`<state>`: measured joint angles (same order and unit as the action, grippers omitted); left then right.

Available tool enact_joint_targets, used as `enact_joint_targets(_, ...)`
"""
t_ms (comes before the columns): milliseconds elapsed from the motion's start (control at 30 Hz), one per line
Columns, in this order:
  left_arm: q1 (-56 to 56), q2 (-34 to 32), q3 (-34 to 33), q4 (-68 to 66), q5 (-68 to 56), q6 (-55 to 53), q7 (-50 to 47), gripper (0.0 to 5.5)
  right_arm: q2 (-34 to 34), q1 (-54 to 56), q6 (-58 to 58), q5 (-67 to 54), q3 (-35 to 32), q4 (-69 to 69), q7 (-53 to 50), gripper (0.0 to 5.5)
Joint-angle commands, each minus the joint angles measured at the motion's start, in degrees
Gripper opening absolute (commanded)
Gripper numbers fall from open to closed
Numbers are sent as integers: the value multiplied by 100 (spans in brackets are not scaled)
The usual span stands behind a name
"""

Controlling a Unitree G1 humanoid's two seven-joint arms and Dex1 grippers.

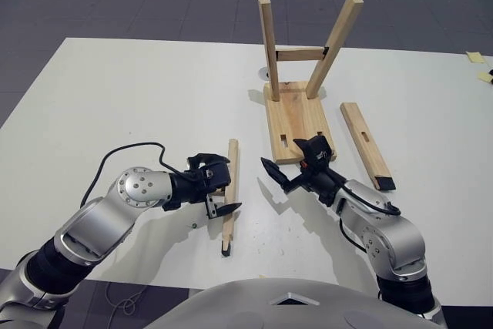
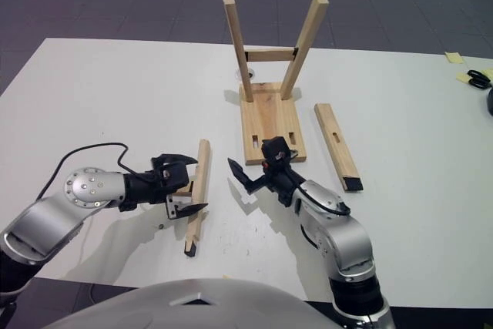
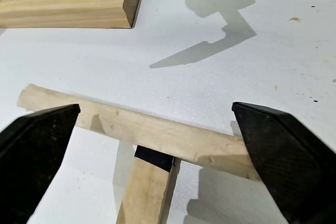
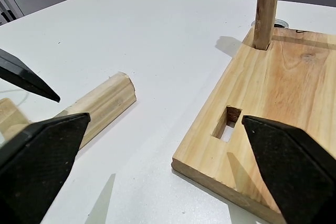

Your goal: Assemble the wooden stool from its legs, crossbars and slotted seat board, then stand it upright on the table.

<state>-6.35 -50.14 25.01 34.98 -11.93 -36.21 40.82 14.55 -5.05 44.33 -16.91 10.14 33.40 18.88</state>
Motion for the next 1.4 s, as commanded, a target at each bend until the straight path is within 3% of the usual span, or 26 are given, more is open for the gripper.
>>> enact_joint_targets(33, 194, -205, 117, -461, 477, -51, 41, 538, 32, 69, -37, 42, 39, -38, -35, 540)
enact_joint_targets(367, -514, -335, -413, -1686, 996, 806, 250, 538, 7, 142, -145, 129, 178, -122, -78, 540)
enact_joint_targets(567, -477, -139, -644, -1504, 1034, 682, 253, 538, 4, 127, -189, 161, 203, -156, -74, 540)
enact_joint_targets(767, -7, -17, -1456, -557, 844, -56, -86, 538, 27, -21, -227, 194, 217, -114, -79, 540)
enact_joint_targets(900, 594, 197, -2263, -138, 644, -927, -424, 538, 3, -136, -253, 212, 182, -54, -147, 540)
enact_joint_targets(1100, 1004, 659, -2879, 148, 77, -2260, -596, 538, -2, -219, -309, 234, 114, -64, -221, 540)
enact_joint_targets(1300, 1216, 568, -2876, 538, -247, -3024, -624, 538, -24, -228, -344, 270, 98, -95, -266, 540)
enact_joint_targets(1400, 1378, 452, -2634, 583, -338, -3089, -550, 492, -30, -186, -371, 284, 84, -147, -298, 540)
